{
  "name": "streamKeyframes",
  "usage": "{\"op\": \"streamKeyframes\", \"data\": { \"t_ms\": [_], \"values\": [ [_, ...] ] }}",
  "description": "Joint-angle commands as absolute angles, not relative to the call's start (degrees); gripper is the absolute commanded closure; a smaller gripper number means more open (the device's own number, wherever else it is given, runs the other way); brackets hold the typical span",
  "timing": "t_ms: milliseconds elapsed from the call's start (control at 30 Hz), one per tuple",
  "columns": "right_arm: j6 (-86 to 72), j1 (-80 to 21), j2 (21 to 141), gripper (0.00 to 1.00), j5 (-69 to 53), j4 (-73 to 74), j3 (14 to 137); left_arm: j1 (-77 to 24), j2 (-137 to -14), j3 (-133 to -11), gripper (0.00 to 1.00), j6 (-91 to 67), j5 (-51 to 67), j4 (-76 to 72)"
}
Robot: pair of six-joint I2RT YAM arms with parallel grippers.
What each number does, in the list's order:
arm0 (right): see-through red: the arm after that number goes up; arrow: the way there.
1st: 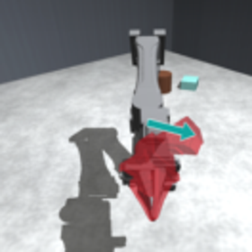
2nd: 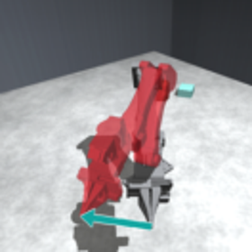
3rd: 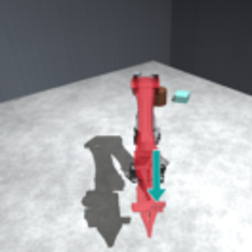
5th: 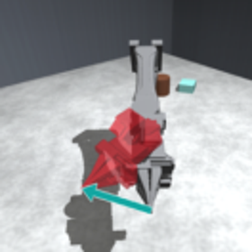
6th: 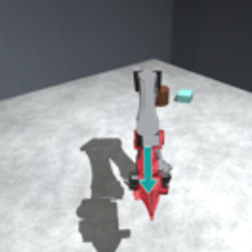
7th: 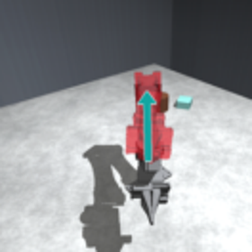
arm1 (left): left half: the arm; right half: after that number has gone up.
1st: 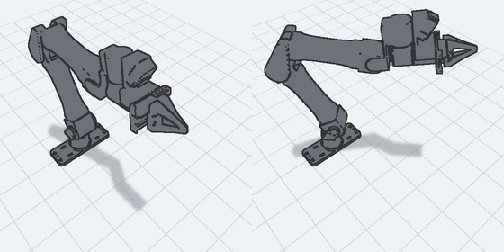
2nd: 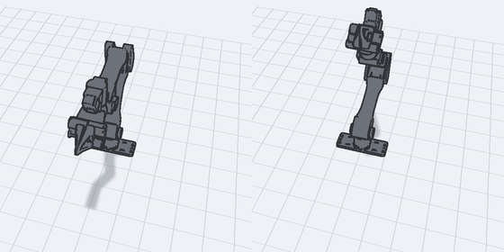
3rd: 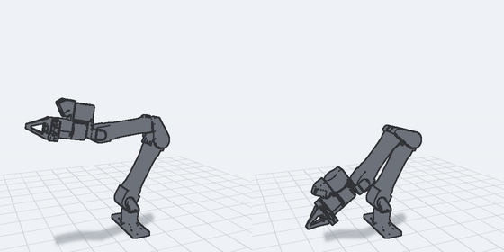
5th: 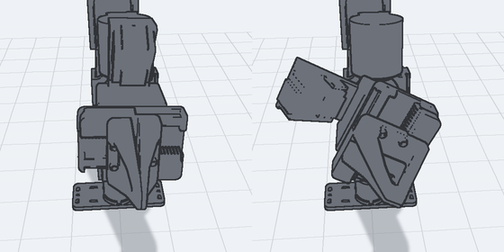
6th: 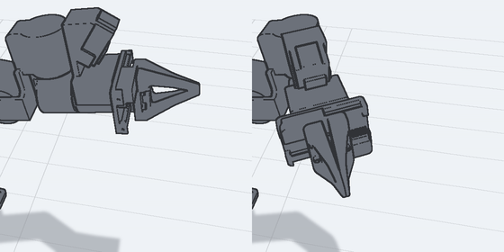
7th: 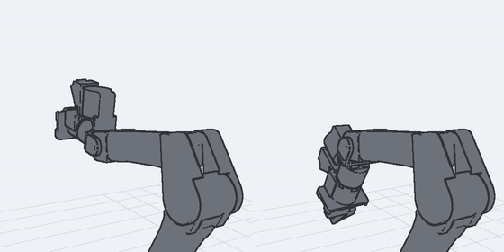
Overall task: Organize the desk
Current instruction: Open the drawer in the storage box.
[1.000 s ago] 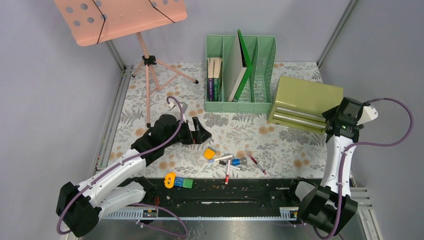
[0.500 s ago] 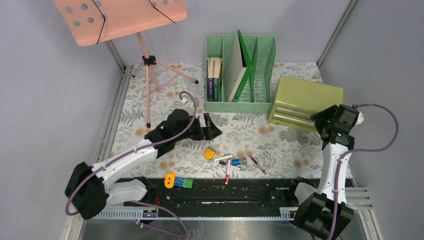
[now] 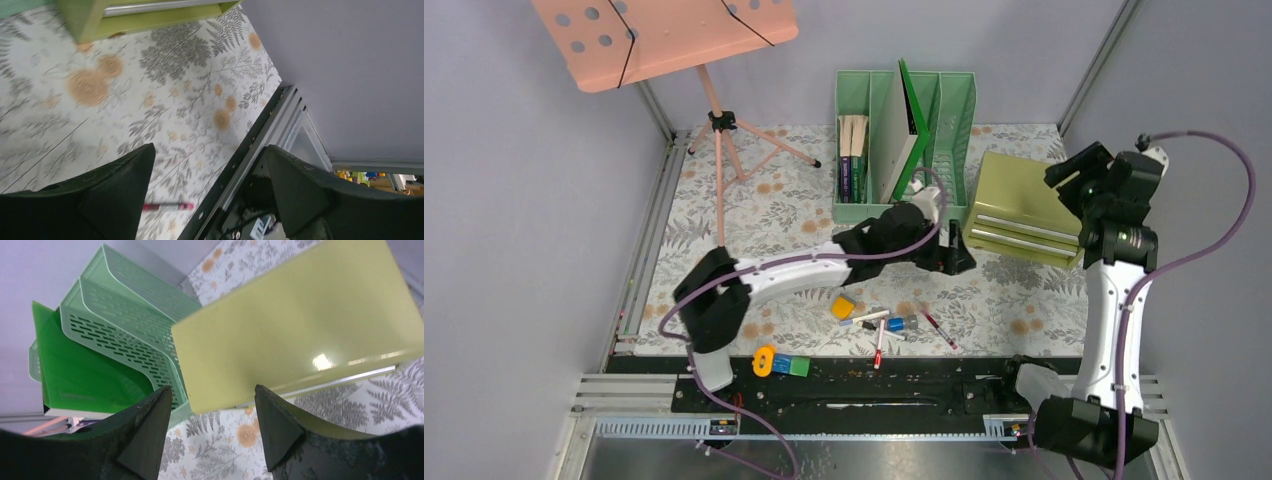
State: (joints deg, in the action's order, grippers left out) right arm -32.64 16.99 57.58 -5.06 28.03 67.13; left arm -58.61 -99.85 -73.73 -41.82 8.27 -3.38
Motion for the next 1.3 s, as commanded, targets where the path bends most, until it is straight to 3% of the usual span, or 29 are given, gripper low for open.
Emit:
{"op": "streamKeyframes", "data": {
  "t_ms": [0,267,367,633,1067,1200,1267],
  "values": [
    [-28.1,16.7,63.5,0.3,-3.9,31.7,75.2,-59.8,-108.8,-84.1,0.2,-40.8,6.8,-5.9],
    [-26.0,16.7,74.9,0.29,-4.4,34.7,87.2,-60.3,-124.8,-101.7,0.47,-38.6,3.4,-3.2],
    [-26.9,16.7,78.6,0.29,-5.9,34.0,89.8,-60.3,-128.9,-106.7,0.5,-37.6,1.9,-2.5],
    [-28.9,16.8,86.3,0.29,-5.9,31.7,95.6,-57.0,-133.5,-111.8,0.53,-40.2,-4.3,-1.5],
    [-37.0,17.0,98.5,0.24,-3.9,28.4,103.6,-52.5,-136.1,-114.5,0.52,-43.2,-2.9,-3.3],
    [-41.3,17.2,103.3,0.3,-2.9,29.7,106.8,-52.6,-135.9,-114.7,0.52,-43.0,-1.3,-4.2],
    [-43.2,17.2,105.8,0.4,-2.5,32.1,109.7,-52.6,-135.4,-114.3,0.52,-43.0,-0.9,-4.7]
  ]
}}
